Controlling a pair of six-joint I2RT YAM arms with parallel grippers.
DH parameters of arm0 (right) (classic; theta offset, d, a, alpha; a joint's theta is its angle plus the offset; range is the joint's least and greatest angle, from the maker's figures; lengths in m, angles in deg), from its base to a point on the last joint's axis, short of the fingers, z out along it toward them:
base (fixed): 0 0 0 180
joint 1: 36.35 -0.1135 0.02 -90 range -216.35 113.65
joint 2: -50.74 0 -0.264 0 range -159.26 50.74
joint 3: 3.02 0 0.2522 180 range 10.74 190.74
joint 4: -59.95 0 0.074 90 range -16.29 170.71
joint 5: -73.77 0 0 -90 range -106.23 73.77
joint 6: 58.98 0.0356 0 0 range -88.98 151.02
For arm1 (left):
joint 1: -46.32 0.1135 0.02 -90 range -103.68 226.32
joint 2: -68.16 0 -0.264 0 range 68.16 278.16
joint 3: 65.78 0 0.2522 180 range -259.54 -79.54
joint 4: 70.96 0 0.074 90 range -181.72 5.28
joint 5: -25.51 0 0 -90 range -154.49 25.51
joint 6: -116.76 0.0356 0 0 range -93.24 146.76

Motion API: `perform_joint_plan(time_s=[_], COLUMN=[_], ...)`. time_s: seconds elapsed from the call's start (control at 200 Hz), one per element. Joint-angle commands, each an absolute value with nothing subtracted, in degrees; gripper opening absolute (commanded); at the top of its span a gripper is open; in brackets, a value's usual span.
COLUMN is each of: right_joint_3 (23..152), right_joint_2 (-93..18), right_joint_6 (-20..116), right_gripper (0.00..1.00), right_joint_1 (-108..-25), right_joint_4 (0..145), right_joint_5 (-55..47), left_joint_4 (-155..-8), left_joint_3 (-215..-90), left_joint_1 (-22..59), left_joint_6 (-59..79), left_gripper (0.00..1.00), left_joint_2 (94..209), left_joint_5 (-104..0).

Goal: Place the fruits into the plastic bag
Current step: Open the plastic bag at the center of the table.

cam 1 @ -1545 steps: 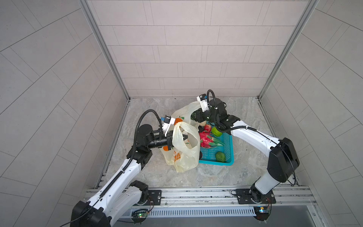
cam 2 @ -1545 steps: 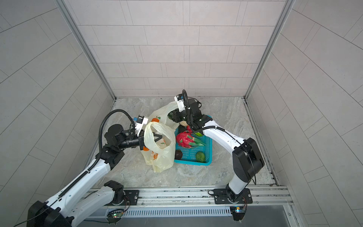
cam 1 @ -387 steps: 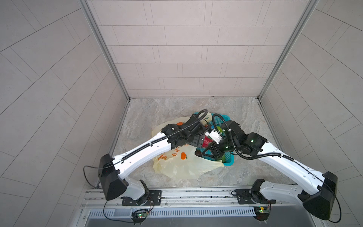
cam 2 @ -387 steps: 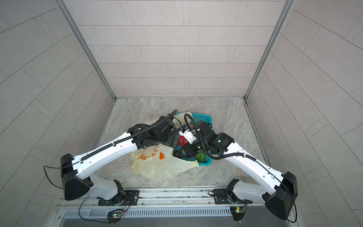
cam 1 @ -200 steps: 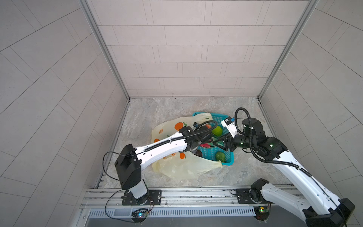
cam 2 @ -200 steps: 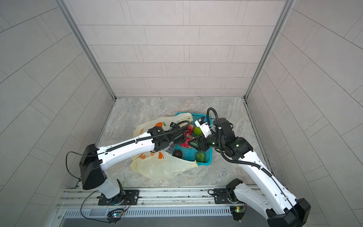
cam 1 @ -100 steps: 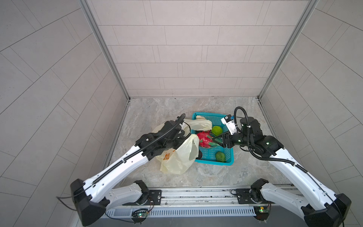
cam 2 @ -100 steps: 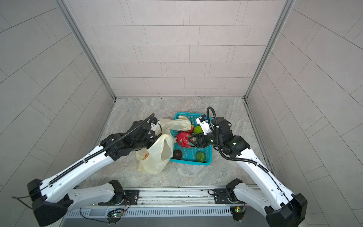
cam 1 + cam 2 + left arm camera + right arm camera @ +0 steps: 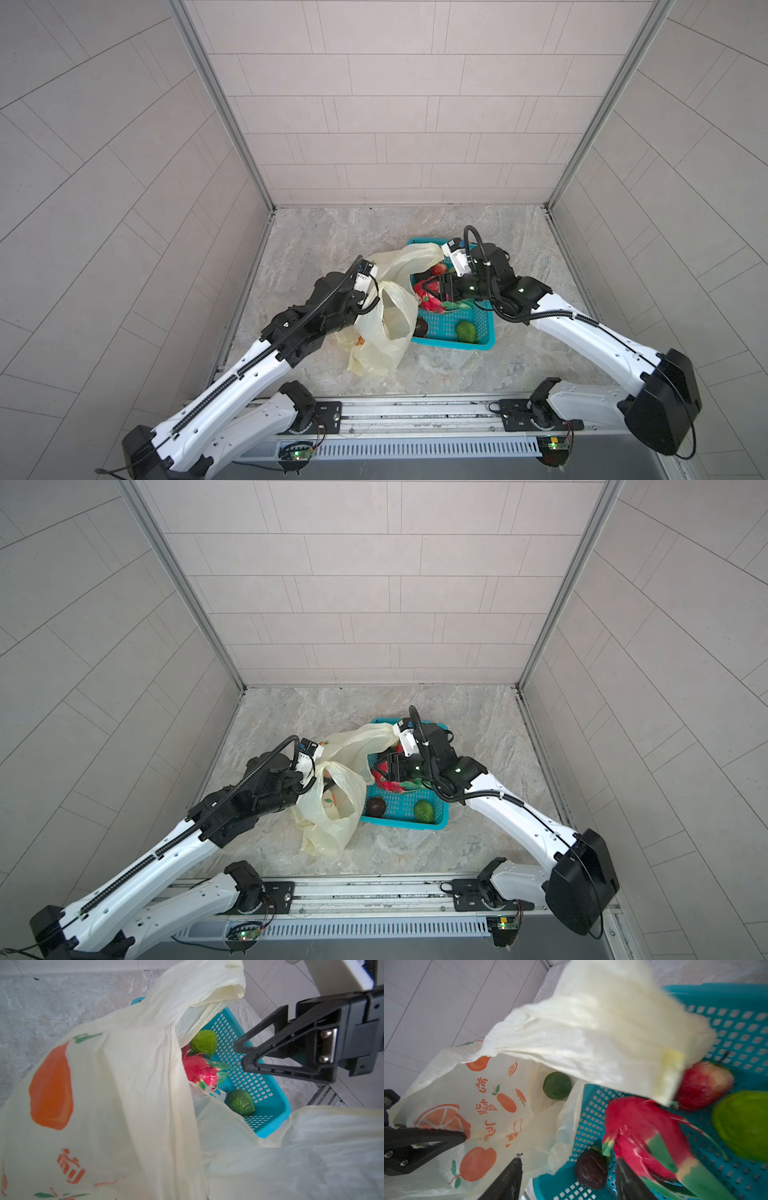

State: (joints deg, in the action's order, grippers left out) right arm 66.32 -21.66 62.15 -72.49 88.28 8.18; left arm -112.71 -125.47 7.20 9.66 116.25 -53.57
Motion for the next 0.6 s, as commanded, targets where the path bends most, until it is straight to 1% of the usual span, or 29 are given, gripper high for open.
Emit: perform_joint_plan(time_s=[0.0, 0.17, 0.3, 0.37, 0.46, 0.53, 0.55, 0.57, 0.595], right_joint_3=[68.2, 71.1, 72.9, 74.0, 75.3, 76.9, 77.4, 77.8, 78.1], right_joint_2=[-24.8, -30.9, -35.6, -38.6, -41.7, -43.1, -43.4, -43.7, -44.0], right_joint_6=[62.3, 61.9, 62.6, 63.3, 63.2, 61.8, 61.4, 61.0, 60.9], right_gripper=[0.68, 0.71, 0.71, 0.7, 0.66, 0.58, 0.54, 0.47, 0.3], right_joint_1=[-75.7, -76.3, -76.4, -76.8, -77.7, -78.3, -78.3, -78.3, -78.3], right_joint_4=[86.1, 86.4, 86.1, 87.1, 87.8, 89.4, 89.8, 90.2, 90.4], right_joint_5=[5.8, 4.8, 5.9, 7.1, 9.2, 10.8, 11.5, 12.1, 12.6], left_joint_4=[-109.3, -107.4, -107.6, -107.3, -106.8, -106.4, -106.4, -106.4, -106.3], left_joint_3=[-123.1, -121.1, -120.9, -120.7, -120.6, -120.4, -120.5, -120.5, -120.4], left_joint_1=[7.6, 7.7, 7.7, 7.7, 7.7, 7.7, 7.7, 7.7, 7.7], left_joint_6=[8.5, 8.2, 8.8, 8.8, 8.7, 8.8, 8.9, 9.0, 9.1], left_gripper=[0.0, 0.0, 0.0, 0.0, 0.0, 0.0, 0.0, 0.0, 0.0], left_joint_2=[113.6, 110.6, 110.1, 110.2, 110.3, 110.3, 110.3, 110.3, 110.3], left_joint_5=[-54.7, -54.2, -54.2, -54.0, -53.8, -54.0, -54.1, -54.2, -54.4])
